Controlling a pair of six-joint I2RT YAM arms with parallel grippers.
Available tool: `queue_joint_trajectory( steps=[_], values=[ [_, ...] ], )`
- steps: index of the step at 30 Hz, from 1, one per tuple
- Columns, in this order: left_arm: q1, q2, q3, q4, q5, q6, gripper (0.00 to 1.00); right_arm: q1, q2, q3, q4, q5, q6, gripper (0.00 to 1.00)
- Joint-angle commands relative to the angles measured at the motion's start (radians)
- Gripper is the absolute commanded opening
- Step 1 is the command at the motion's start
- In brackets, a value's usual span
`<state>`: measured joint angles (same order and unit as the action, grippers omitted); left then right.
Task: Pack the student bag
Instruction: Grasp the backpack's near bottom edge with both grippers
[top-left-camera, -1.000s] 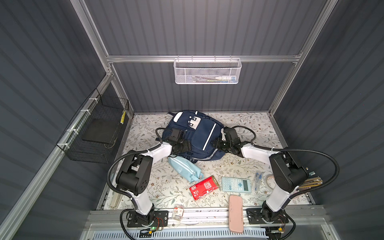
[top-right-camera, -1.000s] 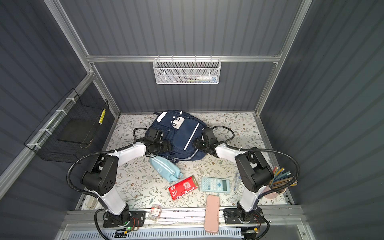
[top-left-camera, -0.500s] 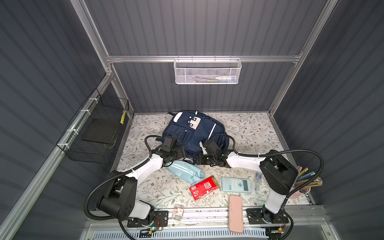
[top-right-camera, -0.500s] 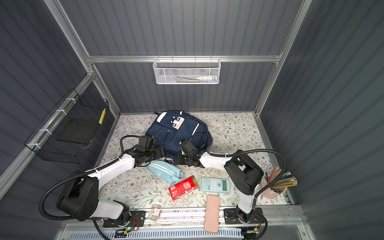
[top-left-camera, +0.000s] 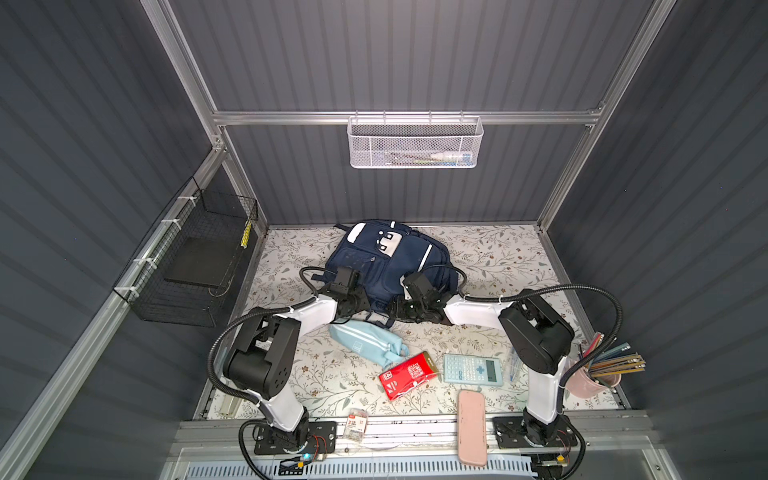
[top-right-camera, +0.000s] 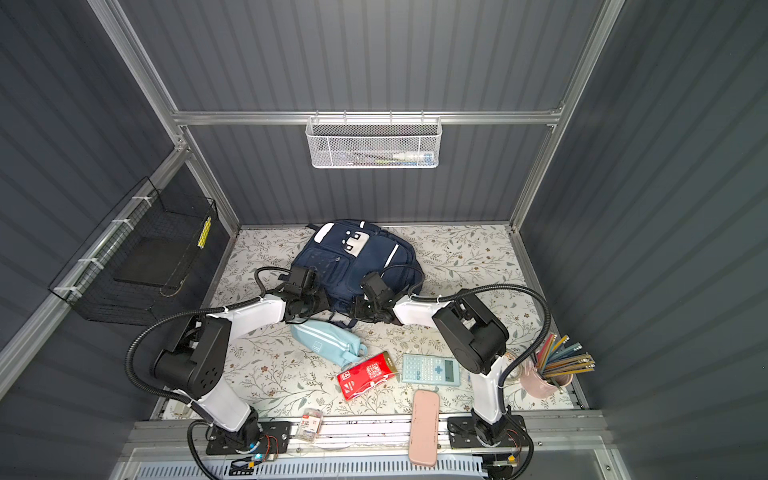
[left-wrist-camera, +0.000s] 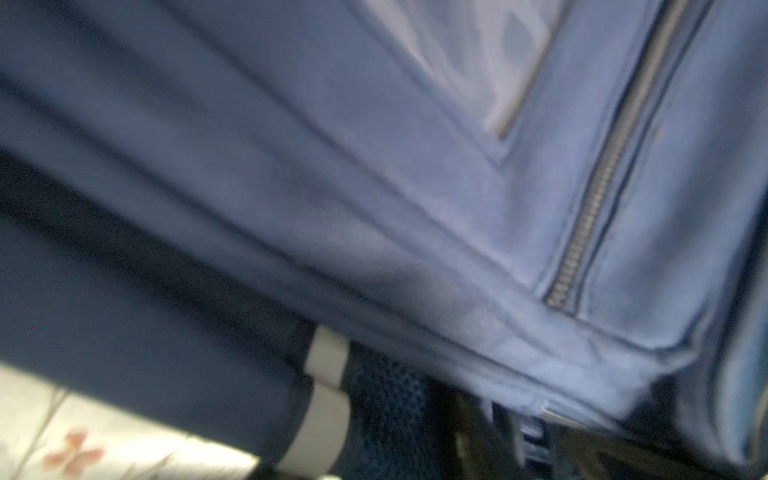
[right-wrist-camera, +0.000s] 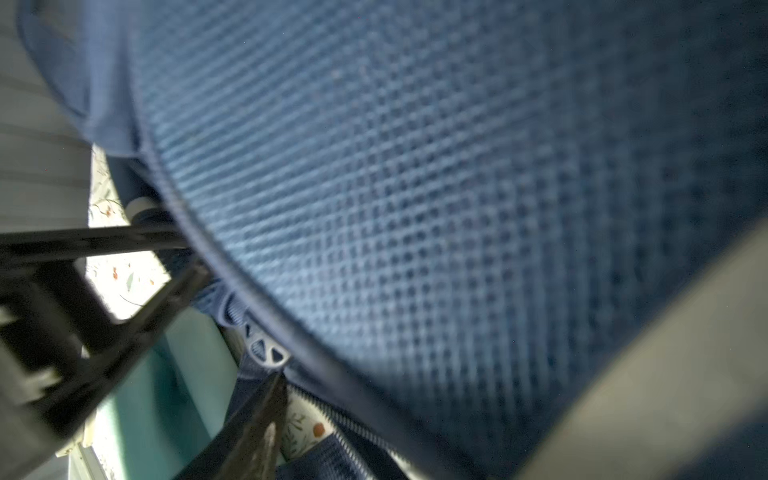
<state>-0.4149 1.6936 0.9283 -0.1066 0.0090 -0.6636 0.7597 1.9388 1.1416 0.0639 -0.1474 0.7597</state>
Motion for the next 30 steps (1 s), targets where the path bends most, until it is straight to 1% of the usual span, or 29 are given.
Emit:
queue_joint_trajectory(
  steps=[1, 2, 4, 7, 9, 11, 14, 17, 20, 24, 27, 28, 30],
  values=[
    [-0.013, -0.017, 0.053, 0.026, 0.035, -0.009, 0.12, -0.003, -0.078, -0.031, 0.005, 0.06, -0.001, 0.65],
    [-0.013, -0.028, 0.06, 0.025, 0.039, -0.016, 0.08, -0.004, -0.11, -0.051, 0.005, 0.085, -0.006, 0.65],
    [-0.014, -0.029, 0.085, 0.019, 0.083, -0.035, 0.0, -0.008, -0.187, -0.099, 0.009, 0.122, -0.024, 0.65],
    [-0.014, -0.014, 0.11, 0.043, 0.163, -0.077, 0.0, -0.013, -0.276, -0.173, 0.051, 0.121, -0.052, 0.62],
    [-0.012, -0.012, 0.107, 0.092, 0.218, -0.127, 0.0, -0.009, -0.305, -0.203, 0.063, 0.105, -0.065, 0.6],
    [-0.013, -0.017, 0.116, 0.109, 0.246, -0.154, 0.0, -0.007, -0.311, -0.229, 0.084, 0.08, -0.08, 0.57],
    [-0.014, -0.023, 0.136, 0.115, 0.268, -0.176, 0.0, 0.004, -0.285, -0.243, 0.124, 0.028, -0.108, 0.54],
    [-0.016, -0.031, 0.136, 0.128, 0.284, -0.196, 0.0, 0.039, -0.253, -0.221, 0.144, 0.017, -0.139, 0.53],
    [-0.02, -0.044, 0.139, 0.13, 0.292, -0.208, 0.0, 0.061, -0.211, -0.173, 0.118, 0.064, -0.152, 0.53],
    [-0.035, -0.079, 0.139, 0.107, 0.293, -0.207, 0.0, 0.063, -0.129, -0.069, 0.036, 0.193, -0.136, 0.57],
    [-0.037, -0.097, 0.12, 0.108, 0.305, -0.221, 0.0, 0.069, -0.067, 0.019, -0.025, 0.271, -0.166, 0.58],
    [-0.038, -0.103, 0.107, 0.117, 0.31, -0.228, 0.0, 0.07, -0.049, 0.039, -0.024, 0.277, -0.172, 0.58],
    [-0.041, -0.113, 0.092, 0.128, 0.312, -0.242, 0.0, 0.073, -0.014, 0.08, -0.042, 0.313, -0.168, 0.53]
  ],
)
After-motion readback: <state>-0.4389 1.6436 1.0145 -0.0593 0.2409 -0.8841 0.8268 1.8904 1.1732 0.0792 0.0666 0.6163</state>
